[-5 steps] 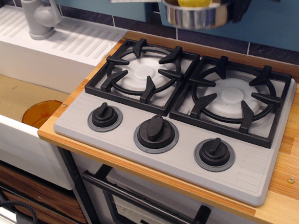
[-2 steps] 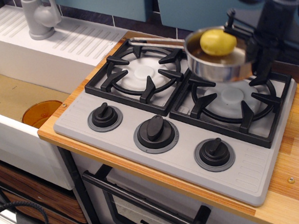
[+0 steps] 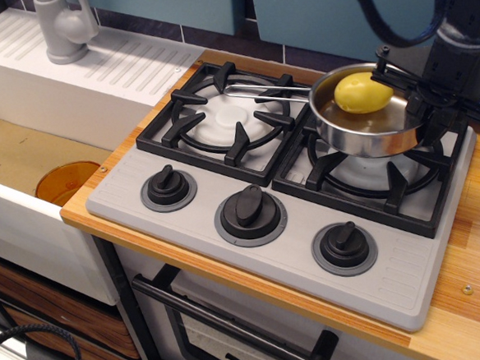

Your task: Put potato in pot or pan an put pot or pan on stove

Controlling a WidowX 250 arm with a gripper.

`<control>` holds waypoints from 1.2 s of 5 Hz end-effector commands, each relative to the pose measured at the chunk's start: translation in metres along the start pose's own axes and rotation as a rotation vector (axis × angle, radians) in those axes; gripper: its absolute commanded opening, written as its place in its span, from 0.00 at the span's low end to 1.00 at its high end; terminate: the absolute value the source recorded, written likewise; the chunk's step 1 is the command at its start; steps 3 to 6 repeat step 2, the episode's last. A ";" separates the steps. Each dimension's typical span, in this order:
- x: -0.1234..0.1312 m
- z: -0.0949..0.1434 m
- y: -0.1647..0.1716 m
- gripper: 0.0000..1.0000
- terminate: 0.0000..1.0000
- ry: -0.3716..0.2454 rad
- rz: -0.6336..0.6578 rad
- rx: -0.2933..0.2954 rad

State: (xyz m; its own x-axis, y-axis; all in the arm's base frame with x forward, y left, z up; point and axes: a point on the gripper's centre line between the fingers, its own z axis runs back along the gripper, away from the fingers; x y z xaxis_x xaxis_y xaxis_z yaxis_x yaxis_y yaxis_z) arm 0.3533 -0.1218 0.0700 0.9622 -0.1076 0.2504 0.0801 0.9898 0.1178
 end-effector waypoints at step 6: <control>0.017 0.001 0.004 1.00 1.00 -0.076 -0.004 -0.028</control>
